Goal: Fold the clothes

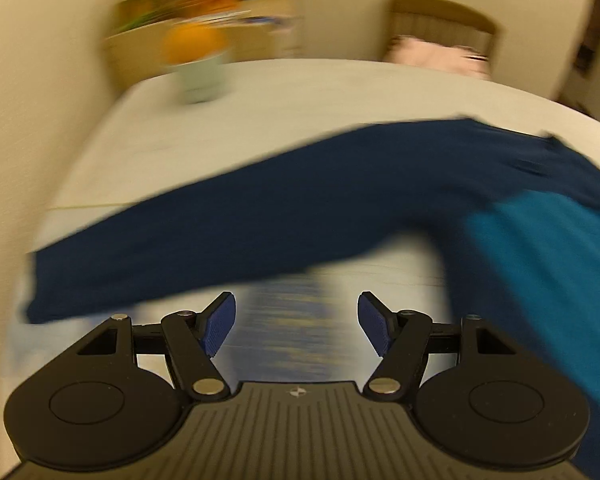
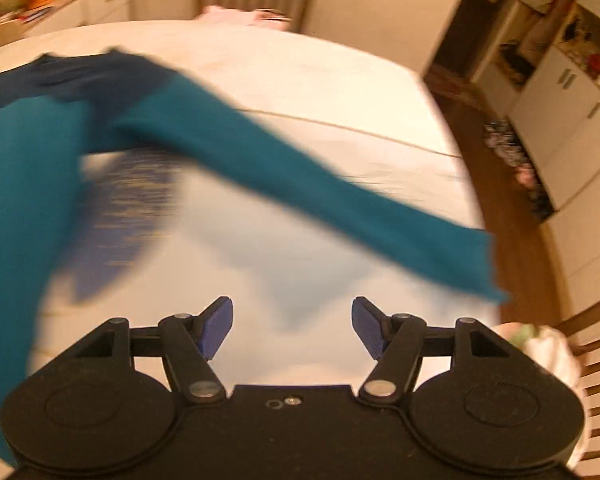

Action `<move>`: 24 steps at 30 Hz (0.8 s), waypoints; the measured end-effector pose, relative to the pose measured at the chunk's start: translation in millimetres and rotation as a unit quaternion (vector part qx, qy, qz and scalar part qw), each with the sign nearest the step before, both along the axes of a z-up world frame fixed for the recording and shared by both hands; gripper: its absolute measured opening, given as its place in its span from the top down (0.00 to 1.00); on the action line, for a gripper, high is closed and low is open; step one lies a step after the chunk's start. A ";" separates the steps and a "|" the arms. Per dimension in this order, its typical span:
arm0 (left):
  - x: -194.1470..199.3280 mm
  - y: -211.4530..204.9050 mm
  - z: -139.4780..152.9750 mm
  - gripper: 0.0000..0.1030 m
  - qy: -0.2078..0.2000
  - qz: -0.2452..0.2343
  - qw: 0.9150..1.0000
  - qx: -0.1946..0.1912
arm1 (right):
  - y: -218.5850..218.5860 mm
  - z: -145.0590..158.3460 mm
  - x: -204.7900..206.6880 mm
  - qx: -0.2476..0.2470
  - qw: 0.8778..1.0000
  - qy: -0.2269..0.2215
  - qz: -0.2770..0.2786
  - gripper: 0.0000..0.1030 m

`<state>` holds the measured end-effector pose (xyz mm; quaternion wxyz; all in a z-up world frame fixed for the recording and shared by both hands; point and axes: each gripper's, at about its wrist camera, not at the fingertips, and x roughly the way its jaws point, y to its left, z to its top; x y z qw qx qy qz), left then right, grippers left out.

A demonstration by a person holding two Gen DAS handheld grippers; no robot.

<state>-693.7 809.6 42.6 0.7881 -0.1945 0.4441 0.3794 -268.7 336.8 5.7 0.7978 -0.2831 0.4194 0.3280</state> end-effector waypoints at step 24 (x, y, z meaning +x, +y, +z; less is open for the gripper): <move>176.5 -200.1 -76.9 0.35 0.023 -0.072 0.991 -0.115 | -50.7 -17.9 150.7 0.033 0.985 0.101 0.133 0.00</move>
